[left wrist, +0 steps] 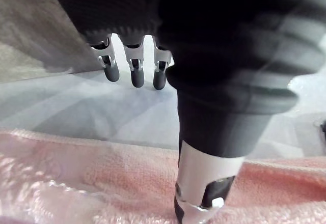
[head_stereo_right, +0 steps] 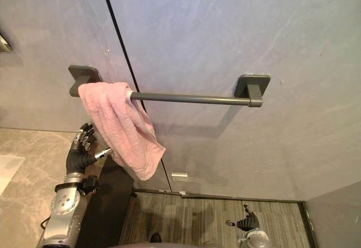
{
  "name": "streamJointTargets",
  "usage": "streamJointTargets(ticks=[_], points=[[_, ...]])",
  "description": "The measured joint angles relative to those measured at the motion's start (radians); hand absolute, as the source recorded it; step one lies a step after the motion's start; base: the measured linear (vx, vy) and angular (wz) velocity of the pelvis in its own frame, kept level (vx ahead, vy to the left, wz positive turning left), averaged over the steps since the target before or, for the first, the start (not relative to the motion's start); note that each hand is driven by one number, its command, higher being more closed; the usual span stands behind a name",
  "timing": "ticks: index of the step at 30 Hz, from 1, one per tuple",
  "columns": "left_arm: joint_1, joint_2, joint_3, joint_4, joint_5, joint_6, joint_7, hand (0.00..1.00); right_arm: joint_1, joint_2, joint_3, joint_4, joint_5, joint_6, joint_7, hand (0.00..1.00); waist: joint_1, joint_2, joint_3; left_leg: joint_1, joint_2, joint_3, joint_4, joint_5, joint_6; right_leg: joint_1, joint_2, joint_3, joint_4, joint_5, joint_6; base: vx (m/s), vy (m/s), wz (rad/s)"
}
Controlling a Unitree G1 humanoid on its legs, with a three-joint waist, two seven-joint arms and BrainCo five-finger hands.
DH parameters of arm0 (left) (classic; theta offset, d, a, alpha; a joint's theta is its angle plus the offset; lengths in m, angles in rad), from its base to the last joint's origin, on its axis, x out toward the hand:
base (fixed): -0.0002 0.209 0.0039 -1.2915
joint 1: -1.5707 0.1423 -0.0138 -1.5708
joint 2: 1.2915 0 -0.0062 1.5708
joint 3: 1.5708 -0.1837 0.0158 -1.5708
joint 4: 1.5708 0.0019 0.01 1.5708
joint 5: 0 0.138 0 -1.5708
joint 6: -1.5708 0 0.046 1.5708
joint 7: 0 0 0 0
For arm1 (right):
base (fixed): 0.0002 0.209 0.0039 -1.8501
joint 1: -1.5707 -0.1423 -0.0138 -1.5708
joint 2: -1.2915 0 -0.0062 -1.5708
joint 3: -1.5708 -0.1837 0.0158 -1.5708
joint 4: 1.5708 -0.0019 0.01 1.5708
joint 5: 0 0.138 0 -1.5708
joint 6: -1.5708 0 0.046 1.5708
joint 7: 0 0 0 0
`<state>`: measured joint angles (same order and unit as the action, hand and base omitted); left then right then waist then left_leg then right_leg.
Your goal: Organize washtable
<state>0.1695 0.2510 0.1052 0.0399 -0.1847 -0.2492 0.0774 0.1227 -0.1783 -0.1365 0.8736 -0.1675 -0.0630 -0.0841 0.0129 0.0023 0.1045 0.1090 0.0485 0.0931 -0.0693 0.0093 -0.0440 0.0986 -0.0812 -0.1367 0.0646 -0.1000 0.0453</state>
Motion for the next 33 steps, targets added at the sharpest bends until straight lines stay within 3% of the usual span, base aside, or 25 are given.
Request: streamJointTargets(ticks=[3,4,12,14,21,26,30,33], points=[[0.000,0.000,-0.010,0.001,0.000,0.000,0.018,0.00,0.002,-0.001,0.008,-0.010,0.000,0.001,0.000,0.00,0.000,0.000,0.000,0.000,0.000,0.005,-0.001,0.000,0.000,0.000,0.000,0.005,-0.008,0.007,0.000,-0.03,-0.003,-0.06],[0.001,0.000,-0.015,0.001,0.000,0.000,0.018,1.00,0.002,-0.004,0.024,-0.021,0.000,0.002,0.000,0.00,0.001,0.000,0.000,-0.001,0.000,0.009,-0.002,0.000,0.000,0.000,0.001,0.009,-0.017,0.014,0.000,-0.04,-0.004,-0.09],[-0.034,0.003,-0.078,0.047,0.001,0.004,0.014,1.00,-0.008,0.000,0.036,-0.037,0.009,0.002,0.001,0.00,-0.008,-0.006,-0.005,-0.002,0.000,0.023,-0.007,0.000,0.000,-0.005,0.004,0.029,-0.035,0.029,0.003,-0.02,-0.004,-0.08],[-0.039,0.002,-0.077,0.050,0.000,0.005,0.015,1.00,-0.011,-0.001,0.036,-0.037,0.011,0.001,0.000,0.00,-0.027,-0.009,-0.010,-0.002,0.000,0.023,-0.016,0.002,0.000,-0.008,0.005,0.030,-0.039,0.029,0.003,0.01,-0.014,-0.03],[-0.052,-0.003,-0.077,0.050,-0.001,0.005,0.016,1.00,-0.012,-0.001,0.036,-0.085,0.024,0.001,-0.001,0.00,-0.046,-0.010,-0.013,0.005,0.001,0.020,-0.023,0.003,0.001,0.002,0.008,0.046,-0.053,0.042,-0.012,0.02,-0.011,-0.06],[-0.062,-0.003,-0.076,0.049,-0.002,0.005,0.018,1.00,-0.013,-0.003,0.059,-0.192,0.052,-0.003,-0.002,0.00,-0.052,-0.011,-0.012,0.007,0.000,0.024,-0.022,0.003,0.001,0.000,0.006,0.058,-0.056,0.052,-0.004,-0.06,-0.006,-0.06],[-0.062,-0.006,-0.077,0.048,-0.001,0.005,0.020,1.00,-0.006,-0.004,0.151,-0.355,0.063,-0.013,0.003,0.00,-0.053,-0.011,-0.012,0.006,0.001,0.026,-0.021,0.003,0.001,-0.006,0.007,0.067,-0.066,0.059,0.004,-0.08,-0.018,-0.06],[-0.061,-0.020,-0.082,0.037,-0.001,0.004,0.020,1.00,-0.007,-0.009,0.213,-0.498,0.084,-0.044,0.027,0.00,-0.049,-0.011,-0.012,0.000,0.005,0.035,-0.020,0.003,0.000,-0.016,0.010,0.083,-0.065,0.060,0.006,-0.04,-0.021,-0.10]])
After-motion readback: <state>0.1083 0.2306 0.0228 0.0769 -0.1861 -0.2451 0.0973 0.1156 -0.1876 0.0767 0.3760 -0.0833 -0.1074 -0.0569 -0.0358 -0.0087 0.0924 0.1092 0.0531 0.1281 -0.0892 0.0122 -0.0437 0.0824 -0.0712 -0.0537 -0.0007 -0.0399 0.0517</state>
